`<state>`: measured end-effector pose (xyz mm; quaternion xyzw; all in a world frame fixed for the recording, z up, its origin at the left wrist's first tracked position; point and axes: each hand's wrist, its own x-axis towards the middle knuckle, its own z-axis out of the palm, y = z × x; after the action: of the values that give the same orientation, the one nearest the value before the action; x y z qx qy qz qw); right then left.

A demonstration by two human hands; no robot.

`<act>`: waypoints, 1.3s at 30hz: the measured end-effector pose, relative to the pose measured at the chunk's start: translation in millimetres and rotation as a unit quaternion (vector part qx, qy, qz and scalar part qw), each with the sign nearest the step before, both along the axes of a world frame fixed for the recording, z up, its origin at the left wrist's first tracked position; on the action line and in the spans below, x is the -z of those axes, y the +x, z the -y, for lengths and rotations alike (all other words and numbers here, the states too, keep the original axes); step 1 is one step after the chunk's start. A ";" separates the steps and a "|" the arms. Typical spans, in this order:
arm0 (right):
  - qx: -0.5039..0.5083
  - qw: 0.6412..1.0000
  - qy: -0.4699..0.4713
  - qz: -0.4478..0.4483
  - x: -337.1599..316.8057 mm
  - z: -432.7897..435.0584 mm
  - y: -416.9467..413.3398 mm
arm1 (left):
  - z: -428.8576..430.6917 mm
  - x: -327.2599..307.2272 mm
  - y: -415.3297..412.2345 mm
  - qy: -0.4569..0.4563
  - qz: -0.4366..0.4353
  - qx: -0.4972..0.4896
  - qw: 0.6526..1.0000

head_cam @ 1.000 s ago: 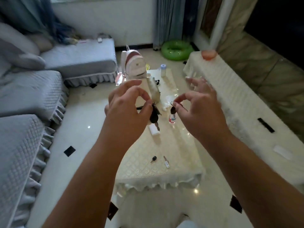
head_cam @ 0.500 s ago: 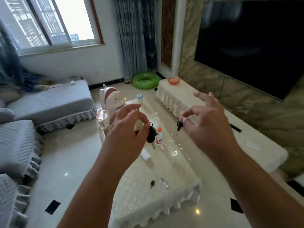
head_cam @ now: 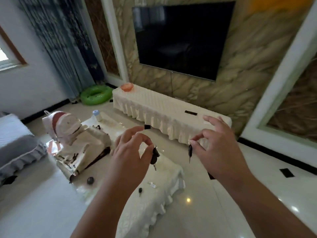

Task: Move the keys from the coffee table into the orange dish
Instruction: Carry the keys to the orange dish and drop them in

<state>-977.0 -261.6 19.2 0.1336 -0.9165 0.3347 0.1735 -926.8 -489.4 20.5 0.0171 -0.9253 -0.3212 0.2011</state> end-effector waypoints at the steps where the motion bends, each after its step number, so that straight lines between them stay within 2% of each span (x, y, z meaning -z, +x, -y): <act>1: 0.020 1.000 0.001 0.003 -0.9 -14.7 2.5 | -12.0 -0.7 -4.4 0.004 -0.001 0.018 1.000; 5: 0.081 0.996 0.019 0.015 -6.4 -69.0 7.3 | -63.0 -8.1 -20.8 0.000 -0.004 0.064 0.998; 11: 0.122 0.992 0.012 0.028 -14.2 -138.6 14.1 | -128.6 -23.9 -38.2 -0.009 -0.011 0.130 0.991; 20: 0.130 0.991 -0.025 0.008 -9.5 -213.3 6.4 | -199.1 -16.0 -48.6 -0.011 0.002 0.143 0.990; 27: 0.159 0.987 -0.021 0.031 6.6 -262.9 7.2 | -256.6 0.7 -67.3 -0.013 0.026 0.179 0.983; 39: 0.235 0.968 -0.006 0.088 29.9 -315.5 -46.3 | -318.0 26.3 -166.6 -0.028 0.063 0.243 0.968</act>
<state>-1023.3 53.9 -10.7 -0.1165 -0.9319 0.3003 0.1670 -1093.4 -171.4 -5.8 -0.1933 -0.9210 -0.3330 0.0593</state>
